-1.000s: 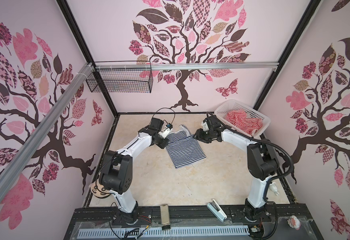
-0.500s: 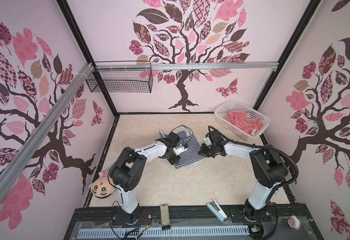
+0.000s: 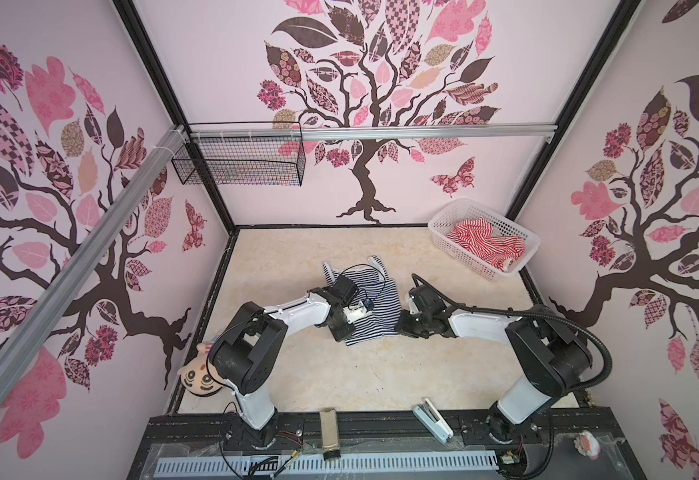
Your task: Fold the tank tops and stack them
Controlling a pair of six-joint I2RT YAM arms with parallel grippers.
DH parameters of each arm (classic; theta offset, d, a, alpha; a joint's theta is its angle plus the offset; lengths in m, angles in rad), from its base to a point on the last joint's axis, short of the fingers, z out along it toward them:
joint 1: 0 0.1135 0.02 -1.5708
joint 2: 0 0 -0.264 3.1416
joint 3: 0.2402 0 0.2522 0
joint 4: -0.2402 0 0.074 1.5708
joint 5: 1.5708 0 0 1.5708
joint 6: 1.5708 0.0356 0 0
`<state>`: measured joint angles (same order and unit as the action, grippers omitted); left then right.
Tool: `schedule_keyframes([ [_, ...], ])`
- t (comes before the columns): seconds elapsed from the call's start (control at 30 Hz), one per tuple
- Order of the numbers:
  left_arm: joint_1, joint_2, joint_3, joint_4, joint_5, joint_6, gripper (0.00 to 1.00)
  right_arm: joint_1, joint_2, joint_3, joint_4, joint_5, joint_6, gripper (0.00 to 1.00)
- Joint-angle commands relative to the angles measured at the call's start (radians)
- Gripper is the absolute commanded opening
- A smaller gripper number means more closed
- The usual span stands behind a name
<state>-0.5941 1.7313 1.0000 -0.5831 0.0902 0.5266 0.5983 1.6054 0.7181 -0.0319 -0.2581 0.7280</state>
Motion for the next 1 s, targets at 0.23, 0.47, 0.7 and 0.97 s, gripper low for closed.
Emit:
schedule_keyframes([
  [0.23, 0.001, -0.148, -0.106, -0.203, -0.013, 0.052, 0.33, 0.033, -0.391, -0.184, -0.219, 0.045, 0.101, 0.37],
  [0.47, -0.001, -0.356, -0.117, -0.228, 0.054, 0.015, 0.46, 0.034, -0.54, -0.222, -0.252, 0.005, 0.152, 0.59],
  [0.7, -0.002, -0.386, -0.18, -0.196, 0.038, 0.045, 0.53, 0.039, -0.497, -0.349, -0.055, -0.078, 0.234, 0.55],
  [0.97, -0.033, -0.387, -0.238, -0.09, 0.019, 0.042, 0.66, 0.046, -0.379, -0.352, 0.064, -0.1, 0.254, 0.51],
])
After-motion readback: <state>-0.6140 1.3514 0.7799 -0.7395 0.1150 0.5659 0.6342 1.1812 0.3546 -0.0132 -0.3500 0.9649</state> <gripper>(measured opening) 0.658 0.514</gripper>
